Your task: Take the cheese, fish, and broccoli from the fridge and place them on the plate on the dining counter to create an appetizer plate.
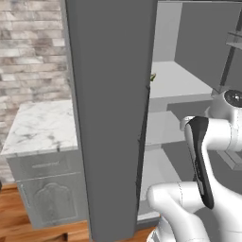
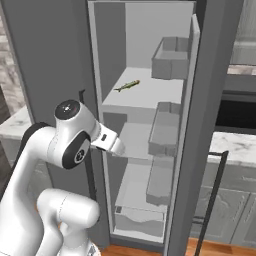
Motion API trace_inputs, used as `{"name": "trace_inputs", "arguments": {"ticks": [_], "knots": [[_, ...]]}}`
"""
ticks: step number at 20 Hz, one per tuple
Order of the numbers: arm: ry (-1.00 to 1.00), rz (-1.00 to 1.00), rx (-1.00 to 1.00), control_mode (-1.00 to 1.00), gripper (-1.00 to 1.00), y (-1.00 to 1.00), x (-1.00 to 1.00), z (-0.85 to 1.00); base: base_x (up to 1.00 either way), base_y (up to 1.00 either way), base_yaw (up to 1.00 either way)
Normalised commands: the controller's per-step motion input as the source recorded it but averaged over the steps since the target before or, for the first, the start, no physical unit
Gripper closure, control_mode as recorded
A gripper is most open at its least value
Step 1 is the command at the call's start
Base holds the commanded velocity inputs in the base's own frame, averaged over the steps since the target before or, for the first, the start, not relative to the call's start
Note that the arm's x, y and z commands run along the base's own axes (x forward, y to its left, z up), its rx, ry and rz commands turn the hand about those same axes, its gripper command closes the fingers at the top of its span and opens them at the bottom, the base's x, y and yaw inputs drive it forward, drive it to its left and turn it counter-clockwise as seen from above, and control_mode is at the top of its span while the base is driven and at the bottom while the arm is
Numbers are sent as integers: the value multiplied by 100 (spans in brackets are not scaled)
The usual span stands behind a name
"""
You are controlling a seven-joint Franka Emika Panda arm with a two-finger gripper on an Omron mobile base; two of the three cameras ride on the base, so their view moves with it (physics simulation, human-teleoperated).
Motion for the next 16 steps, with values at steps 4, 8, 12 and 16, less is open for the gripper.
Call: {"name": "trace_inputs", "arguments": {"ticks": [4,8,12,16], "knots": [[0,0,0,100,-100,0,0,0,46,-30,1],[0,0,0,100,-100,0,0,0,46,-32,2],[0,0,0,100,-100,0,0,0,48,-24,2],[0,0,0,100,-100,0,0,0,40,-41,4]]}}
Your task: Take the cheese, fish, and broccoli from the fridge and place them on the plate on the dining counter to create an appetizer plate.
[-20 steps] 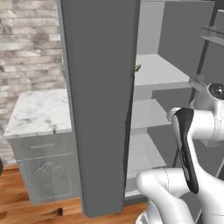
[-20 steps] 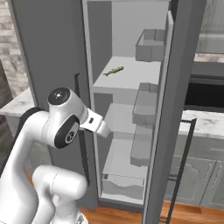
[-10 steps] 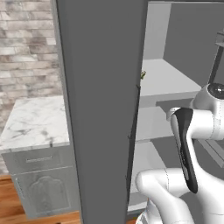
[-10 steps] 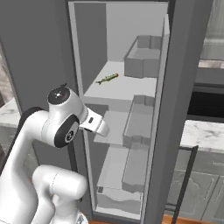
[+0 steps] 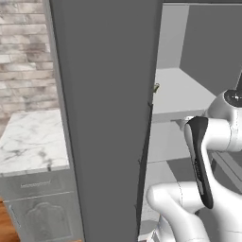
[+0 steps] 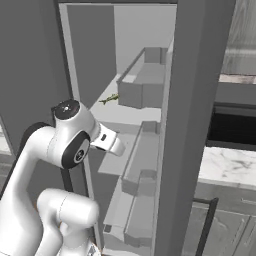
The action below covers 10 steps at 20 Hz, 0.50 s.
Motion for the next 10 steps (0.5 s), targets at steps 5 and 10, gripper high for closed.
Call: {"name": "trace_inputs", "arguments": {"ticks": [5,10], "knots": [[0,0,0,100,-100,0,0,0,25,-56,8],[0,0,0,100,-100,0,0,0,16,-24,4]]}}
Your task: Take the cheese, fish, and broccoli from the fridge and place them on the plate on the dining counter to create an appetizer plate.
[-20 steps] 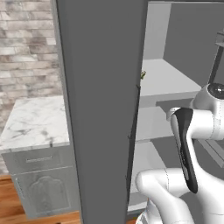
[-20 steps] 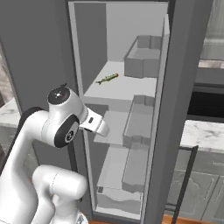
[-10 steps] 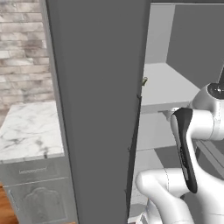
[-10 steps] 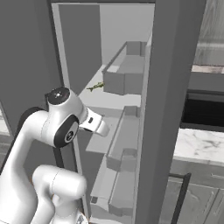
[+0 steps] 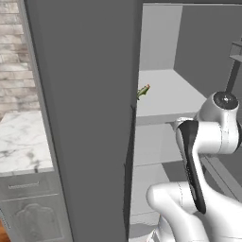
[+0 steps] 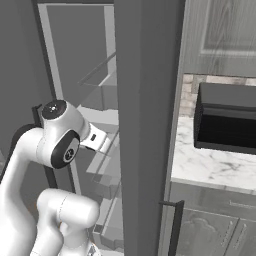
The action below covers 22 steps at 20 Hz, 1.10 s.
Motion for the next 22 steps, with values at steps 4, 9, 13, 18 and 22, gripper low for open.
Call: {"name": "trace_inputs", "arguments": {"ticks": [4,9,13,18,22], "knots": [[0,0,0,100,-100,0,0,0,29,0,0],[0,0,0,-100,-100,1,9,0,0,0,0],[0,4,-3,-100,-100,20,-9,8,0,0,0],[-16,8,-7,-100,-100,41,-10,28,0,0,0],[-17,3,1,-100,-100,27,0,37,0,0,0]]}}
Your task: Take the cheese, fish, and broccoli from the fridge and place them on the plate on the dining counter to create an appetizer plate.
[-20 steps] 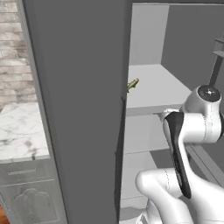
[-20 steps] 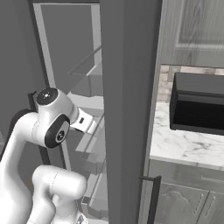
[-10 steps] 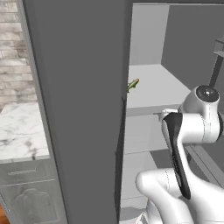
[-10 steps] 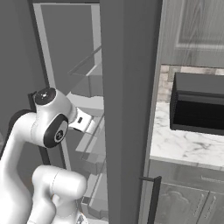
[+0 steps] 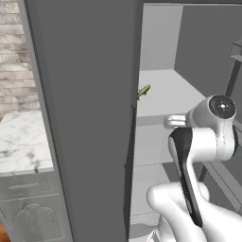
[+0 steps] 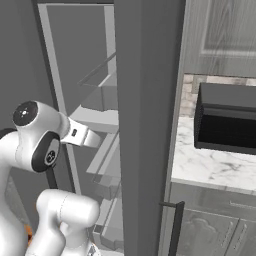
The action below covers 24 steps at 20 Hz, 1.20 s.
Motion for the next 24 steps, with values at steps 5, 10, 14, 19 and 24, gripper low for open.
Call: {"name": "trace_inputs", "arguments": {"ticks": [5,10,14,19,24], "knots": [[-9,0,17,-100,-100,6,0,14,0,0,0],[0,0,16,-100,-100,0,6,30,0,0,0],[3,0,2,-100,-100,5,3,38,0,0,0],[13,0,0,-100,-100,2,1,37,0,0,0],[7,0,3,-100,-100,0,23,7,0,0,0]]}}
